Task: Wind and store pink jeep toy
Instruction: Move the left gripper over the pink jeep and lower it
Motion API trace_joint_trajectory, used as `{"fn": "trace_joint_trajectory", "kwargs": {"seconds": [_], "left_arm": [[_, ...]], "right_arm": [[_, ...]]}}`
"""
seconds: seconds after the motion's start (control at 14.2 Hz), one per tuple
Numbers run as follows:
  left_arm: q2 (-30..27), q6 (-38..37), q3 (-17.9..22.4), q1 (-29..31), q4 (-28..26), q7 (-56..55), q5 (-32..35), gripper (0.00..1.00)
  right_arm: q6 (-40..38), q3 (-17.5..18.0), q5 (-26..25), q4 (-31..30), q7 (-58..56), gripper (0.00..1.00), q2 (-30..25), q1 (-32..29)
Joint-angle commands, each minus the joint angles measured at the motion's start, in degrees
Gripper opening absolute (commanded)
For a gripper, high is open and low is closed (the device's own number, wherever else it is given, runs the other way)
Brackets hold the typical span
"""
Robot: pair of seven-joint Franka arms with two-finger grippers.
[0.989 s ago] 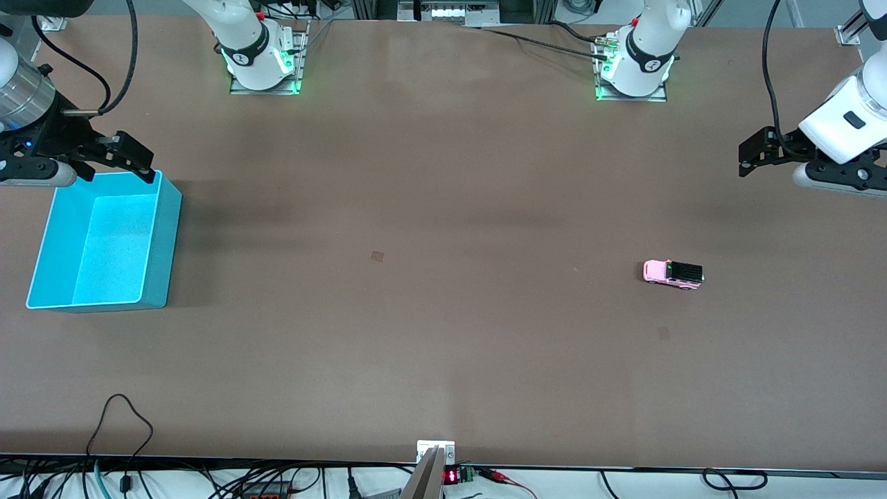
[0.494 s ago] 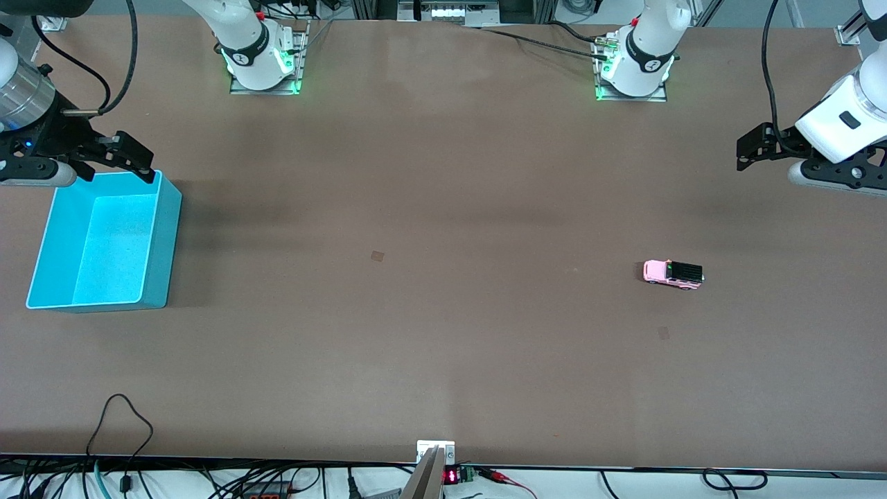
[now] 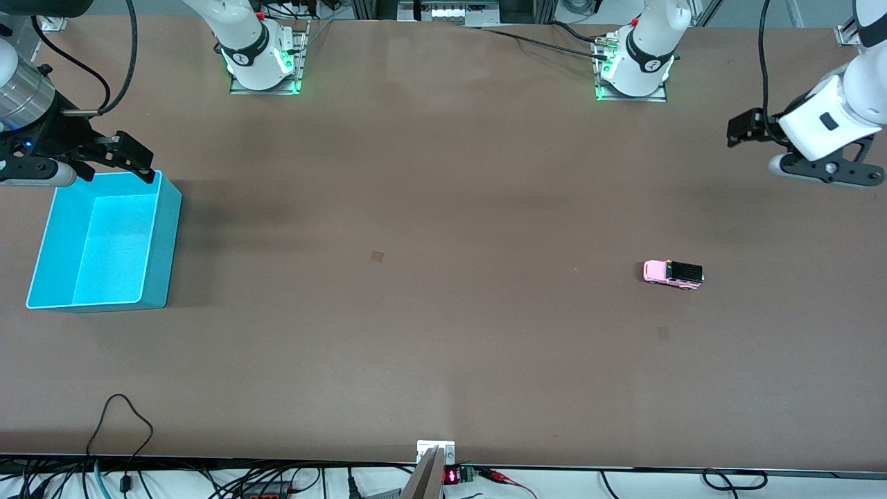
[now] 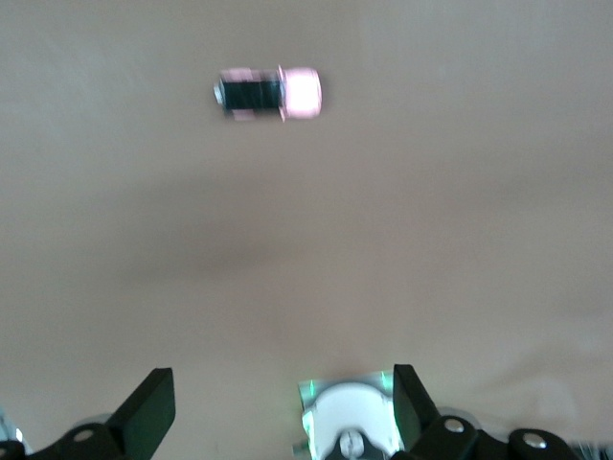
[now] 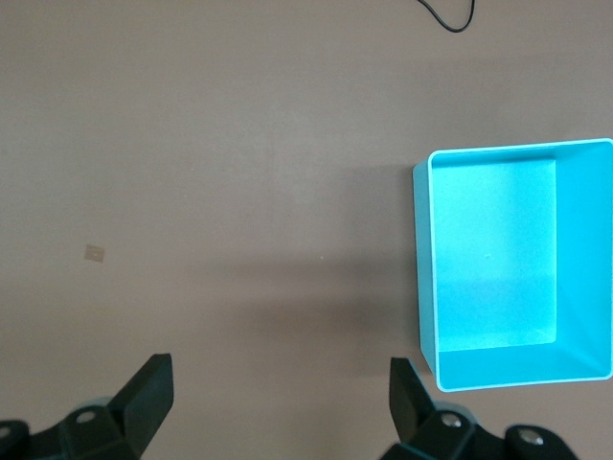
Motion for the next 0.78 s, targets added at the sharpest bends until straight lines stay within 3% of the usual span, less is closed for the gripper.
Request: {"fn": "trace_joint_trajectory", "kwargs": {"seconds": [0.0, 0.42, 0.71], "left_arm": [[1.6, -5.2, 0.0, -0.5, 1.9, 4.3, -0.6, 1.0], [4.1, -4.3, 0.1, 0.4, 1.4, 25.1, -0.5, 1.0], [7.7, 2.8, 0.2, 0.4, -0.8, 41.0, 0.3, 1.0]], "right_arm": [[0.1, -0.1, 0.3, -0.5, -0.6, 1.0, -0.5, -0.1], [0.1, -0.1, 0.3, -0.5, -0.6, 1.0, -0.5, -0.2], [0.1, -0.2, 0.3, -0.6, -0.6, 1.0, -0.8, -0.1]]}}
